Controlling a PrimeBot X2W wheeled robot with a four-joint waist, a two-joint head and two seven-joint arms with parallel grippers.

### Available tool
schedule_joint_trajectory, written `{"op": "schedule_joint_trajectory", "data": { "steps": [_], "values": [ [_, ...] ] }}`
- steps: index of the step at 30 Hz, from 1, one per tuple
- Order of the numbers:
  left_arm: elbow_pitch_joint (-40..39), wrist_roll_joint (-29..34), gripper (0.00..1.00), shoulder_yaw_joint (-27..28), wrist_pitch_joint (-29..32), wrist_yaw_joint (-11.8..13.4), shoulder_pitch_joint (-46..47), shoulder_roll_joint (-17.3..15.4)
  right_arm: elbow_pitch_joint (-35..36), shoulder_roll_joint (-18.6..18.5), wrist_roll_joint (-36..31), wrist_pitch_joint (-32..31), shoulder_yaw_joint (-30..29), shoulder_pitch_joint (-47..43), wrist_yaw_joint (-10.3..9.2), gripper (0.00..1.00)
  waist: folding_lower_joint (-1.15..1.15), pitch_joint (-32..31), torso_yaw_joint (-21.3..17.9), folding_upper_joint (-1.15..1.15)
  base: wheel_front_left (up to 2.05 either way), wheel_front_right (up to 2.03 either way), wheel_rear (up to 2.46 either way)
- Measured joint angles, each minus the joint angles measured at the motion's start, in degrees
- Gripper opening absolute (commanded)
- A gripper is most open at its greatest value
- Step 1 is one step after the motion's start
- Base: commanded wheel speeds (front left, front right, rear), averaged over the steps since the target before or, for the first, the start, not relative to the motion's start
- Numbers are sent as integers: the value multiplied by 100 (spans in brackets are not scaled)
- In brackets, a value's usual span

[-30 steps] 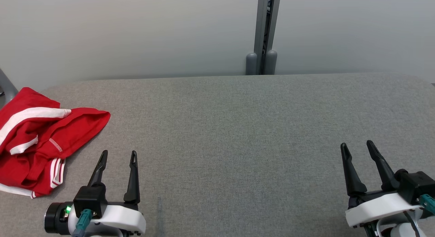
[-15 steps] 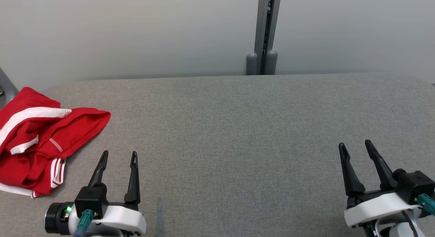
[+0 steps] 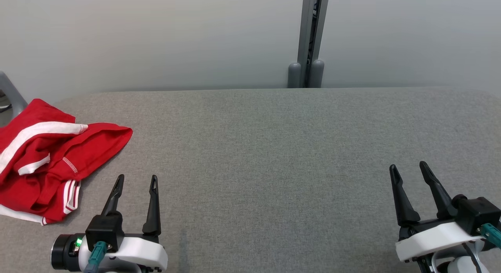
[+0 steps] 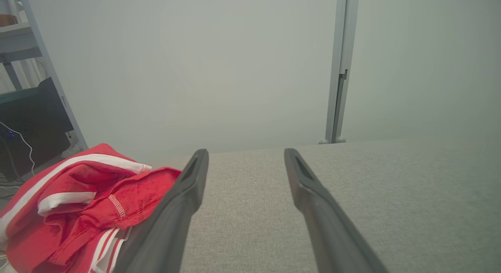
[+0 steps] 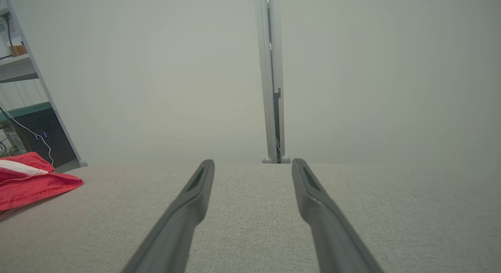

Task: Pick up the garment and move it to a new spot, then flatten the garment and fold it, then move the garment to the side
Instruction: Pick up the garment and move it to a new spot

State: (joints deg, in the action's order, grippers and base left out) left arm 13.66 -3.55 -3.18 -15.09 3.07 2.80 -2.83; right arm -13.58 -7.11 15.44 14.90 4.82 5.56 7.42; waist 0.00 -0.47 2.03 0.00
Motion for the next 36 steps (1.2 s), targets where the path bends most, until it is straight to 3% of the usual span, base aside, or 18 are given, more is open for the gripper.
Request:
{"op": "schedule_joint_trajectory", "data": {
  "steps": [15, 36],
  "values": [
    [34, -7, 100, 66, -4, -22, 3, 3, 18, -2, 100, 4, 97, -25, 0, 100, 0, -32, 511, 0, 0, 0, 0],
    [47, -18, 100, 196, -4, -48, -31, 2, 33, 35, 178, 8, 192, -121, 0, 100, 0, -71, 1870, 0, 0, 0, 0]
  ]
}}
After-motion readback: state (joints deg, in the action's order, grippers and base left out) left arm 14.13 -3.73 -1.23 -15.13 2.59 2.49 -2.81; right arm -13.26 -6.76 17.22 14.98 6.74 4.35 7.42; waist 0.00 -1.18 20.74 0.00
